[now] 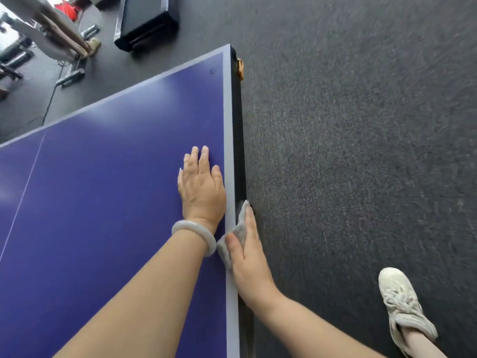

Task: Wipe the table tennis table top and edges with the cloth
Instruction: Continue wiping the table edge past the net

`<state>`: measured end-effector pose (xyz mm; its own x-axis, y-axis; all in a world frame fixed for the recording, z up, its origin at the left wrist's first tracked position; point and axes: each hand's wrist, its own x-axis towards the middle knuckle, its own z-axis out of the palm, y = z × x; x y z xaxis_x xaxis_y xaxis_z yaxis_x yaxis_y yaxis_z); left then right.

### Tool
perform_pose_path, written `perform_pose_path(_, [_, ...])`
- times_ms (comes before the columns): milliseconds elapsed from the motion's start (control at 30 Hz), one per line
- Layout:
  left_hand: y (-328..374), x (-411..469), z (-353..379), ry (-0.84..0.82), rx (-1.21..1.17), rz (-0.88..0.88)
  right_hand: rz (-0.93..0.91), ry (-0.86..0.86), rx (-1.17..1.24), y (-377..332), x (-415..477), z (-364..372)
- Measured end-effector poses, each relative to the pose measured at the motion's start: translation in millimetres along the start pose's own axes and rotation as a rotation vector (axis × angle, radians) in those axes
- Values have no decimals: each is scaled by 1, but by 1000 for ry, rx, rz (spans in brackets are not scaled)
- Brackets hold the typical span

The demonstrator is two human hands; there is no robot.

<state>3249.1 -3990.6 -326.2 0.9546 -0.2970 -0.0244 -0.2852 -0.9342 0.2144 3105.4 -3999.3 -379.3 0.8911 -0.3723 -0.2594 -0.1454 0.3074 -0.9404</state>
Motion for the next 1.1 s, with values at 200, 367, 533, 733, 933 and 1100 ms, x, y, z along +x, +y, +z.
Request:
perform_pose_path(200, [-2, 1, 1, 60, -73, -39, 61, 65, 35, -37, 87, -2])
perform_pose_path(367, [2, 0, 2, 44, -57, -58, 123, 120, 119, -72, 165, -8])
perform_pose_path(533, [2, -1, 2, 28, -20, -79, 108, 47, 217, -54, 104, -9])
perform_pose_path(733, [1, -1, 3, 16, 6, -87, 122, 94, 94, -70, 171, -7])
perform_pose_path(933, [1, -3, 3, 4, 8, -87, 151, 131, 47, -110, 271, -18])
perform_pose_path(1100, [2, -1, 3, -6, 23, -89, 56, 82, -91, -83, 188, -7])
